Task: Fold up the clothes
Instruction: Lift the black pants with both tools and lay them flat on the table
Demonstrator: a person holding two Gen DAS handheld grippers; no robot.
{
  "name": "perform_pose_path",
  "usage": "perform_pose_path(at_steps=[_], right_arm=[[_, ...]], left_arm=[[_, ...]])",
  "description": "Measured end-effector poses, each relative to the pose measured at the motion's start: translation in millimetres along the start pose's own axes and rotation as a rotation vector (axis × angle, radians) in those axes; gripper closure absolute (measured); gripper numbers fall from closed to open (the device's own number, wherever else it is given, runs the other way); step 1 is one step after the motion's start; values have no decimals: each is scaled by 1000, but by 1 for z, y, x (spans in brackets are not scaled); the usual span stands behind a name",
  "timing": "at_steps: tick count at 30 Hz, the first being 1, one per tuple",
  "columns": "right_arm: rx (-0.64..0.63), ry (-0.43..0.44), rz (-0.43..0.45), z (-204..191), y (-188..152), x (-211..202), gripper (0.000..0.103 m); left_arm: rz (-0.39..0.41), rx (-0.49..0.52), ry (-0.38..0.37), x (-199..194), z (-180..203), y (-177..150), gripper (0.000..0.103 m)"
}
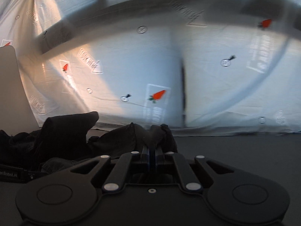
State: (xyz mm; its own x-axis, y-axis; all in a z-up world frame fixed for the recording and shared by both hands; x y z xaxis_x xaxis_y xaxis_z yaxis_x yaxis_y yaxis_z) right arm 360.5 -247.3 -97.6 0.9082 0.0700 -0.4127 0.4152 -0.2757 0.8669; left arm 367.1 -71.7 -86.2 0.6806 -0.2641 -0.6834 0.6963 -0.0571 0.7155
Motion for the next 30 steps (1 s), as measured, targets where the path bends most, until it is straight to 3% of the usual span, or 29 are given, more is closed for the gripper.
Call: perform_pose_path(at_steps=[7,10,13,15,19,22,27,30], right_arm=[[42,-316,97,155,12,-92,98],[104,-451,75,211,13,-105,97],[213,-508,-1,251,0,-109,96],[262,-529,-29,260,-11,-110,94],[279,-546,-20,252,-21,-116,69],[324,-521,7,241,-21,-124,59],[444,-468,34,225,-29,-129,54],[565,-426,26,217,-35,-126,53]], left_arm=[[-55,170,-313,-5,157,-64,100],[-17,247,-250,-22,167,-68,99],[-19,184,-184,-23,146,-62,99],[-22,133,-100,-26,123,-59,99],[-41,-5,46,-40,61,-60,99],[-55,-115,128,-46,17,-63,99],[-70,-196,185,-45,-38,-61,97],[-85,-214,174,-34,-60,-55,87]])
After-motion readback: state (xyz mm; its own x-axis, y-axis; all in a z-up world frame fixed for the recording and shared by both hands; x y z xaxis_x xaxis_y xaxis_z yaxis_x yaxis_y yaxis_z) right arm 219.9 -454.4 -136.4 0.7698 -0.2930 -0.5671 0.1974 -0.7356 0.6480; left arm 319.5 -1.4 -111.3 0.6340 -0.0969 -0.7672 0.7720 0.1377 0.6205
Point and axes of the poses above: each gripper's, at about its wrist camera, not at the fingertips, and x roughly the way its jaws point, z to its right, y to its top, the point moved 3 cm from there along x, roughly the way its jaws point, and after that the axes turned 13 degrees about x, right-handed, at the moved point
